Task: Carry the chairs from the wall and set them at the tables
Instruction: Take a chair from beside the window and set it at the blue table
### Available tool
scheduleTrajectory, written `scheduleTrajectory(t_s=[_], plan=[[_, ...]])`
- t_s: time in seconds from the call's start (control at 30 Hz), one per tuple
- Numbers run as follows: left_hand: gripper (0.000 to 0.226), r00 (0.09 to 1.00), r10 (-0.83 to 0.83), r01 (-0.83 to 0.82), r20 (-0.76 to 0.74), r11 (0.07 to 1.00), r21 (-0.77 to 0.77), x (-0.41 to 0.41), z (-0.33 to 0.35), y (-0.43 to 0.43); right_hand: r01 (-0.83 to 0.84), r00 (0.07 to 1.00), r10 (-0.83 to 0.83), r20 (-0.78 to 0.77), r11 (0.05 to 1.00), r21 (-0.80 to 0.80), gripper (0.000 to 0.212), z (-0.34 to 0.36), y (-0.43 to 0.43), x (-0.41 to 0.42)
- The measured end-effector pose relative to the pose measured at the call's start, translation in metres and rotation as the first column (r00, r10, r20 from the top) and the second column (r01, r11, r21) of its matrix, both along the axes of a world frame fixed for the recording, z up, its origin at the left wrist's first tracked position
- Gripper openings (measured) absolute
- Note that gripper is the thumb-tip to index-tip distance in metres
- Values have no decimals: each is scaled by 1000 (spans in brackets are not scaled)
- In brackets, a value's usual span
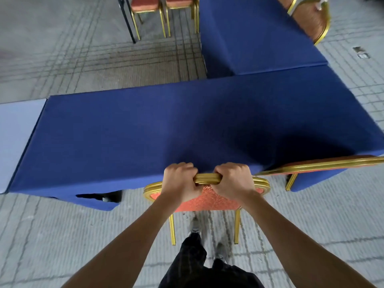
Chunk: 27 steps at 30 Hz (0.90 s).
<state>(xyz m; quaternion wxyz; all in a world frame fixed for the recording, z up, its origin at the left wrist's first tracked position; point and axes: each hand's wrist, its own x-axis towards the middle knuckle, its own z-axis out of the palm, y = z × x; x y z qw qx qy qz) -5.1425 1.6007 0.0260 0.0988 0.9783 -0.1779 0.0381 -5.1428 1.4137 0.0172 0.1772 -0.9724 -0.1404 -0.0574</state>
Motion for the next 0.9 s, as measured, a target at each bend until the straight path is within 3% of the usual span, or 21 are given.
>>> scheduleTrajectory(t_s=[0.27,0.4,0.6,0.77,0.9], plan=[[16,999,49,-50,-23,997,-58,-14,-11,1,-114,993,114,-30,993,17,15,-8,-3,-6],[12,971,89,-100,-224,994,-39,-26,-9,-4,-135,991,135,7,991,2,20,-16,-4,-17],[32,916,173,-176,-363,984,27,-51,-18,-6,-169,970,155,-190,984,-61,32,-16,-6,-43],[13,862,118,-114,-492,993,38,-82,-14,-4,-207,944,191,-270,978,-33,41,-14,-6,-77],[23,802,76,-62,-593,997,43,-117,-26,-3,-259,902,211,-377,963,-79,39,-23,-9,-115]])
